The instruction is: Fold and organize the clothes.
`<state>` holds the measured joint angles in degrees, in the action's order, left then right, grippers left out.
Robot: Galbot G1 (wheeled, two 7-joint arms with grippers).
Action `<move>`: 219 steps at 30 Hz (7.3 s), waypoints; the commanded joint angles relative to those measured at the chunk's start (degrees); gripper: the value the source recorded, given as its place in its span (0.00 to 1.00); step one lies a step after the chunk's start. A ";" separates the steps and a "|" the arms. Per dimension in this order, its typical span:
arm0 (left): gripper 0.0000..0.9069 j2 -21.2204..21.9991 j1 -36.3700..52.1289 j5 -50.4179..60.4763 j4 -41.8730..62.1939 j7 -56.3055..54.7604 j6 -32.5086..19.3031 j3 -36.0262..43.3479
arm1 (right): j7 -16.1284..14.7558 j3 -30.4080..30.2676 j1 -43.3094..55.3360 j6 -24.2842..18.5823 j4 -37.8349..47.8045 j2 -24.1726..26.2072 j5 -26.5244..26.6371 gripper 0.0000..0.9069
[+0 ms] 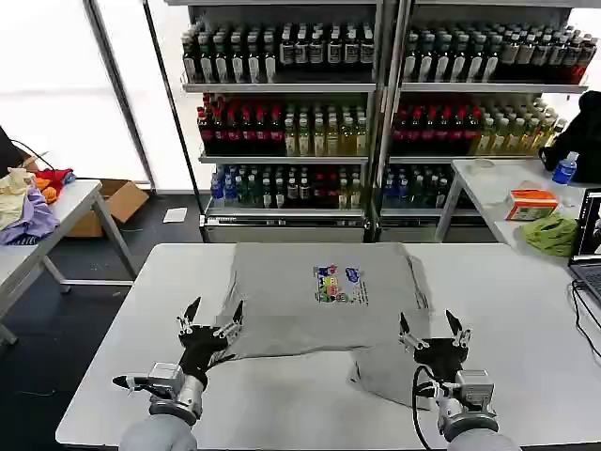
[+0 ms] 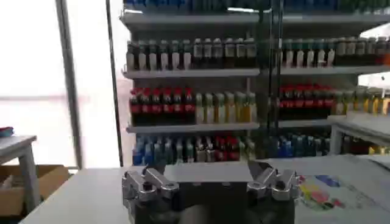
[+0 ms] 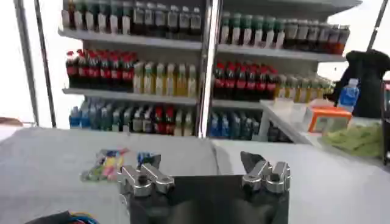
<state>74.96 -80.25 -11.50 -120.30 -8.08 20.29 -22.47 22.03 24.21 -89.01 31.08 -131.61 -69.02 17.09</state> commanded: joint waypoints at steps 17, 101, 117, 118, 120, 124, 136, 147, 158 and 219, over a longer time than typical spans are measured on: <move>1.00 -5.48 -1.66 -3.88 3.49 -1.95 10.80 0.14 | 5.79 -2.12 -8.39 1.84 0.35 -0.10 1.94 1.00; 0.00 -1.20 5.30 -9.05 5.64 2.45 -0.67 -0.02 | -5.02 -0.87 3.68 -10.76 4.00 -6.23 -4.20 0.00; 0.00 -2.27 20.24 -13.53 20.28 2.56 -1.41 1.32 | -6.12 -2.12 20.71 -9.77 18.89 -5.90 -3.94 0.00; 0.00 -2.29 20.89 -13.57 21.43 2.56 -1.44 1.51 | -6.01 -2.27 21.68 -9.37 20.15 -5.90 -3.86 0.00; 0.00 -2.34 22.66 -13.80 23.22 2.59 -1.46 1.81 | -5.72 -2.42 23.65 -8.55 21.67 -6.11 -3.61 0.00; 0.00 -2.13 25.41 -13.84 26.74 2.68 -1.53 2.33 | -5.61 -3.36 27.52 -6.99 24.95 -6.26 -3.12 0.00; 0.00 -1.75 29.60 -13.81 31.59 2.44 -1.53 2.34 | -5.59 -5.68 38.45 -5.75 32.62 -6.47 -2.42 0.00; 0.00 -1.49 30.48 -12.55 35.60 2.93 -1.75 4.11 | -7.08 -8.19 42.97 -5.27 39.44 -6.62 -2.27 0.00; 0.00 -1.97 33.81 -12.63 39.29 3.18 -1.21 6.37 | -7.30 -8.47 43.92 -5.08 45.27 -7.67 -2.58 0.00; 1.00 -8.83 26.41 -13.94 27.85 -0.70 11.25 7.23 | 2.55 -4.07 27.73 2.33 29.96 0.58 10.27 1.00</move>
<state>66.40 -53.93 -25.22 -93.78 -8.77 30.95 -15.33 24.38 19.84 -60.39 33.19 -102.01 -69.29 26.52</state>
